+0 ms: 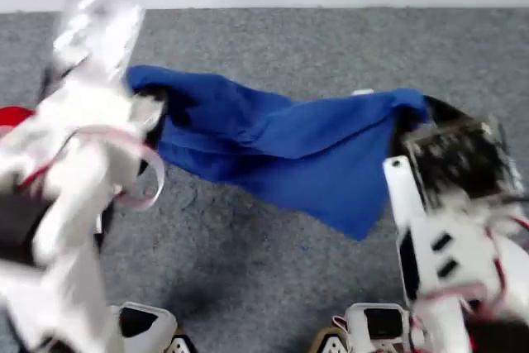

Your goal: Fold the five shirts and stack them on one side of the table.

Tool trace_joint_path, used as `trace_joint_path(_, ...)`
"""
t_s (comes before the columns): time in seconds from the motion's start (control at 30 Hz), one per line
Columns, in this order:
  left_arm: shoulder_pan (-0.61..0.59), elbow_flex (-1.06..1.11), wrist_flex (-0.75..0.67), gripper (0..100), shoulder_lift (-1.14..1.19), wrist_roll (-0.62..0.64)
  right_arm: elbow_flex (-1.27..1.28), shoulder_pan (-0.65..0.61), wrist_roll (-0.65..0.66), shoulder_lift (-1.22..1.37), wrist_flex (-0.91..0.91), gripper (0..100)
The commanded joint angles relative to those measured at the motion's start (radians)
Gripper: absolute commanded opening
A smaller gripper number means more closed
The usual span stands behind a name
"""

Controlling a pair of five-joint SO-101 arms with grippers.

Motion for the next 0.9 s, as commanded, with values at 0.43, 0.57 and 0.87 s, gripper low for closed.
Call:
trace_joint_path(0.43, -0.009, -0.503, 0.017, 1, -0.244, 0.064, -0.402, 0.019, -0.012, 0.007, 0.332, 1.0)
trace_joint_path(0.57, -0.009, -0.478, 0.017, 1, -0.241, 0.064, -0.419, 0.021, -0.014, 0.007, 0.380, 1.0)
trace_joint_path(0.87, -0.009, -0.185, 0.009, 1, -0.241, 0.058, -0.255, 0.016, -0.061, 0.016, 0.389, 1.0)
